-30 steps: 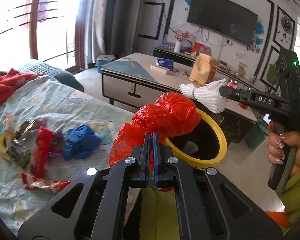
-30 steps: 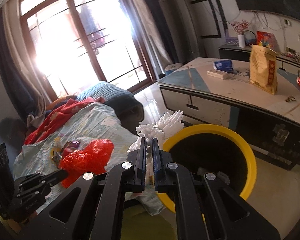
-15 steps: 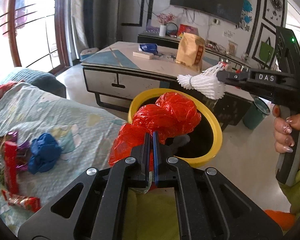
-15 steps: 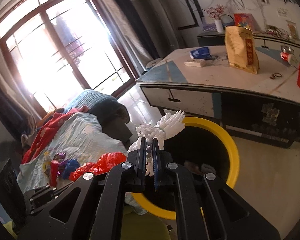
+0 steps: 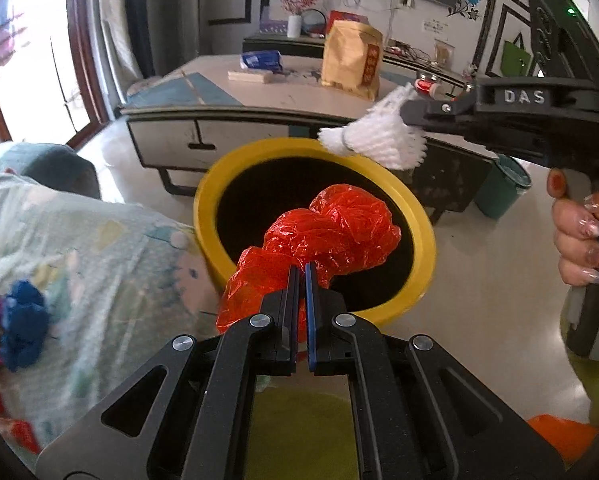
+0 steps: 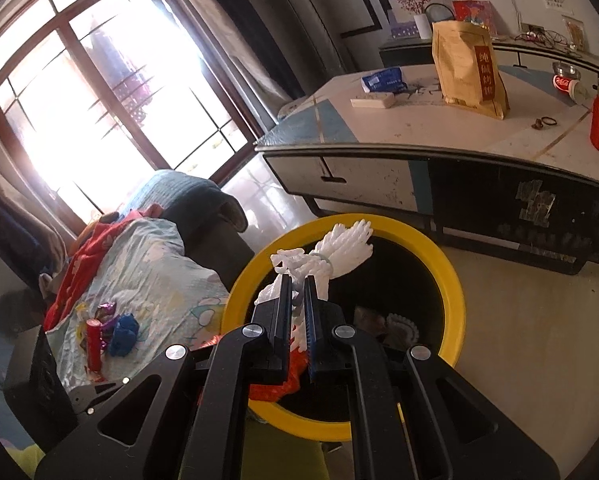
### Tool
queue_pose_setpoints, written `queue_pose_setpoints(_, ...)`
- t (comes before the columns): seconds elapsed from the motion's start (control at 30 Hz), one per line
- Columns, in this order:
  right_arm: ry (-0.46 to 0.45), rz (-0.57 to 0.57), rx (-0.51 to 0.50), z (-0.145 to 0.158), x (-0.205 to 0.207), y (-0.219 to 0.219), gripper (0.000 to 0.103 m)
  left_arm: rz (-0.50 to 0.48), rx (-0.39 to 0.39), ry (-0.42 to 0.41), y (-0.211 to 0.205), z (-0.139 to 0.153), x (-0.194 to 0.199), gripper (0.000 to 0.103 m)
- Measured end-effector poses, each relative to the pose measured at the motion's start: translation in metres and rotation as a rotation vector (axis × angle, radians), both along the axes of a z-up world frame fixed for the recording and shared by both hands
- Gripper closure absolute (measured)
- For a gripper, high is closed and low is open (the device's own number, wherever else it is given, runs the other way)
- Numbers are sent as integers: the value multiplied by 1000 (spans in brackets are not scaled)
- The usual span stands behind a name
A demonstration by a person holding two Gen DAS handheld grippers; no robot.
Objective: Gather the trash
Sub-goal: 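Carry the red bag and foam net to the yellow bin and release both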
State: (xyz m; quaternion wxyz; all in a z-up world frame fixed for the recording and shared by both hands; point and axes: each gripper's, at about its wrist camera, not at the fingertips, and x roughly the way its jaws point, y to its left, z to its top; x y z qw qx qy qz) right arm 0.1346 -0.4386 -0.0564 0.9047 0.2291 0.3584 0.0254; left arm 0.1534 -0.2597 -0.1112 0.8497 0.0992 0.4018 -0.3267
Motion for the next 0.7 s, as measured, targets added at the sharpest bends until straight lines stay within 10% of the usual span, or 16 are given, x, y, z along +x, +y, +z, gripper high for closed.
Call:
queue_pose_setpoints(0.4, 81, 37, 42, -25, 22, -13, 86, -66, -45, 68, -19, -11, 12, 100)
queue_pose_setpoints(0.7, 47, -61, 75, -22, 11, -27, 53, 13, -138, 60, 4, 3, 11, 30)
